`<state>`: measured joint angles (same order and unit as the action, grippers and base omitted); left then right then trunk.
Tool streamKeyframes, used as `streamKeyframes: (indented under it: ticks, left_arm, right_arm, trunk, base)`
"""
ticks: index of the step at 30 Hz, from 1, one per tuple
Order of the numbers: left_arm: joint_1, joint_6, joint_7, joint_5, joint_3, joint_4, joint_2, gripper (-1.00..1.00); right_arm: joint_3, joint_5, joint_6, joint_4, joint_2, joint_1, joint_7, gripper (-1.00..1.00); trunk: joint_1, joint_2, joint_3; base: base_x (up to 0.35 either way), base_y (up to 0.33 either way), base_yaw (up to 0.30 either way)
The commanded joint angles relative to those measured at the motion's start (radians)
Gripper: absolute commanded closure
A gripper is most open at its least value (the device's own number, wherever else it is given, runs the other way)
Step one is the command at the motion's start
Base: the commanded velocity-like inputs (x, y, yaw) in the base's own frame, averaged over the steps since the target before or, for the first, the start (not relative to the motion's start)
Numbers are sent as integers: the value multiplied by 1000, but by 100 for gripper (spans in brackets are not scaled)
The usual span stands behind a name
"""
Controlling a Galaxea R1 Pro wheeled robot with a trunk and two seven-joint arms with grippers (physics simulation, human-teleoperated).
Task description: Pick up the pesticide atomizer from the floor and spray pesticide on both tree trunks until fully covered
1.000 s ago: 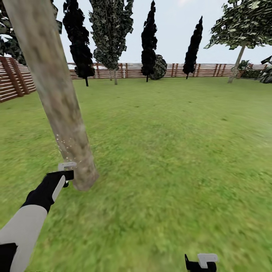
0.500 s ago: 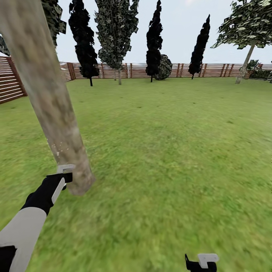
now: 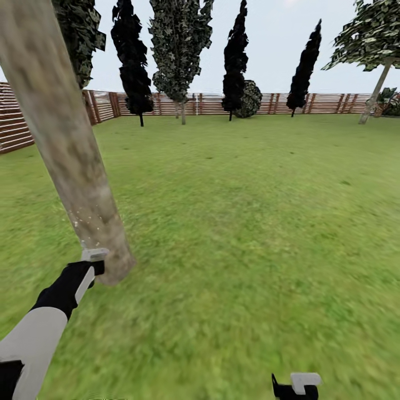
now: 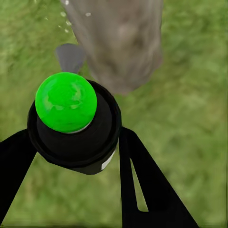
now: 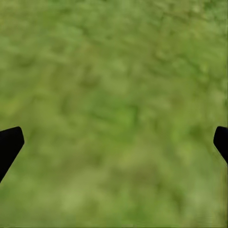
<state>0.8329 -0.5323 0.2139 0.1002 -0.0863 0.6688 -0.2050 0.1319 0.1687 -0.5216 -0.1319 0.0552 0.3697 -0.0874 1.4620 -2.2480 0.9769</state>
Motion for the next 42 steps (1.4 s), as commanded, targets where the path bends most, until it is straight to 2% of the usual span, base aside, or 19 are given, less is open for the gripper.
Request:
streamKeyframes:
  ticks: [1, 6, 11, 18, 26, 30, 32, 35, 40, 42]
  left_arm:
    - [0, 0, 1, -2, 0, 0, 2, 100]
    - [2, -1, 2, -1, -3, 1, 4, 100]
    - [0, 0, 2, -2, -8, -1, -14, 100]
    - [2, 0, 16, -2, -7, 1, -3, 100]
    - [2, 0, 16, -2, -9, 1, -4, 100]
    - [-8, 1, 15, 0, -15, -11, -20, 100]
    - [-29, 3, 14, 1, -35, -20, -31, 100]
    - [-33, 3, 13, 1, -38, -22, -31, 100]
    - [-34, 2, 14, 7, -33, -20, -13, 100]
    - [-34, 2, 15, 7, -32, -17, 12, 100]
  right_arm:
    - [0, 0, 0, 0, 0, 0, 0, -100]
    - [0, 0, 0, 0, 0, 0, 0, -100]
    - [0, 0, 0, 0, 1, 0, 0, -100]
    - [0, 0, 0, 0, 0, 0, 0, -100]
    - [0, 0, 0, 0, 0, 0, 0, -100]
    - [0, 0, 0, 0, 0, 0, 0, -100]
    - [0, 0, 0, 0, 0, 0, 0, -100]
    - [0, 0, 0, 0, 0, 0, 0, -100]
    - [0, 0, 0, 0, 0, 0, 0, -100]
    - [0, 0, 0, 0, 0, 0, 0, -100]
  trunk:
    - [0, 0, 0]
    - [0, 0, 0]
    - [0, 0, 0]
    - [0, 0, 0]
    - [0, 0, 0]
    - [0, 0, 0]
    - [0, 0, 0]
    - [0, 0, 0]
    - [0, 0, 0]
    - [0, 0, 0]
  base:
    - [136, -265, 276]
    - [193, -233, 216]
    - [215, -218, 8]
    - [185, -223, 0]
    - [177, -227, 46]
    - [177, -227, 268]
    - [176, -227, 277]
    - [155, -236, 278]
    - [144, -241, 278]
    - [143, -241, 278]
